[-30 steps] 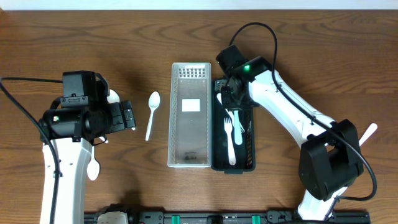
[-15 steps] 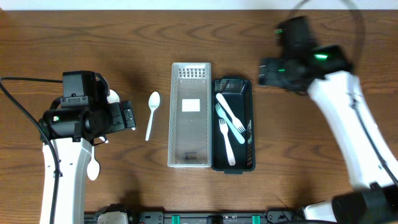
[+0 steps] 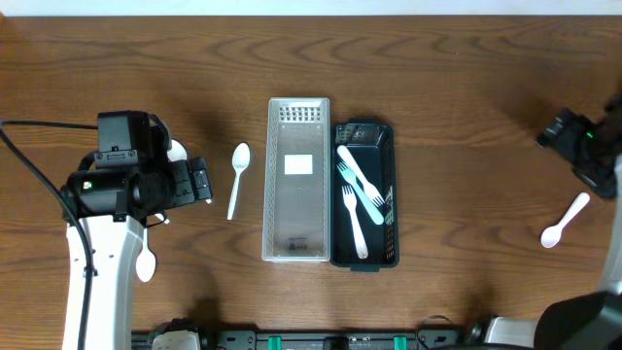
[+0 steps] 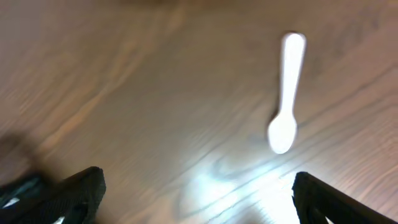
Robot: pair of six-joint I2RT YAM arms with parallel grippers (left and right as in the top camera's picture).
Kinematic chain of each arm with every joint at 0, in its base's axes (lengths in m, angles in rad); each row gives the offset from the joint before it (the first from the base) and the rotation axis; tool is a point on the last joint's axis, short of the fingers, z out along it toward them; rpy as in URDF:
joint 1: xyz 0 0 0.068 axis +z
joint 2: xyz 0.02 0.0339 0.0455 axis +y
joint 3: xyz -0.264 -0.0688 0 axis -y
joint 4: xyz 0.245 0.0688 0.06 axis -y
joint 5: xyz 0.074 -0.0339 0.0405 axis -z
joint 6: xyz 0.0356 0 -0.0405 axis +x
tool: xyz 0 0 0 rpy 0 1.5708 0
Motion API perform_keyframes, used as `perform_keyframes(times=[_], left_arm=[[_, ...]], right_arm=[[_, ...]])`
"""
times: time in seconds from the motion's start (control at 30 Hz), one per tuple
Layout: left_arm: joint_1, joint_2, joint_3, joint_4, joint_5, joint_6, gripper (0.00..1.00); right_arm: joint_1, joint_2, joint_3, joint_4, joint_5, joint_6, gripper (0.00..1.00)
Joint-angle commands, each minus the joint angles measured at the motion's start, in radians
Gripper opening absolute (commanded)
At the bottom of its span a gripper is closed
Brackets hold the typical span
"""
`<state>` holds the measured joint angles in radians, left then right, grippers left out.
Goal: Pack container
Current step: 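Move right gripper to the white spoon and grasp it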
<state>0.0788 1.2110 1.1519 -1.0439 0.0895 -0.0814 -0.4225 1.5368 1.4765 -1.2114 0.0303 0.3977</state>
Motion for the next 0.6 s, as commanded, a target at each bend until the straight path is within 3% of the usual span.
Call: perform_keyframes(times=[0.0,0.23,0.57], left_arm=[[0.006,0.004,0.009,-0.003,-0.016,-0.005,0.98],[0.006,0.004,0.009,-0.003,-0.016,-0.005,0.98],[0.006,0.004,0.009,-0.003,-0.016,-0.005,0.98]], right_arm=[[-0.127,0.021,-0.114,0.061,-0.034,-0.108,0.99],[-0.294,0.085,-0.346,0.293,-0.058,-0.143,0.99],[-0.316,0.210,-0.459,0.496,-0.057,-0.153,0.99]])
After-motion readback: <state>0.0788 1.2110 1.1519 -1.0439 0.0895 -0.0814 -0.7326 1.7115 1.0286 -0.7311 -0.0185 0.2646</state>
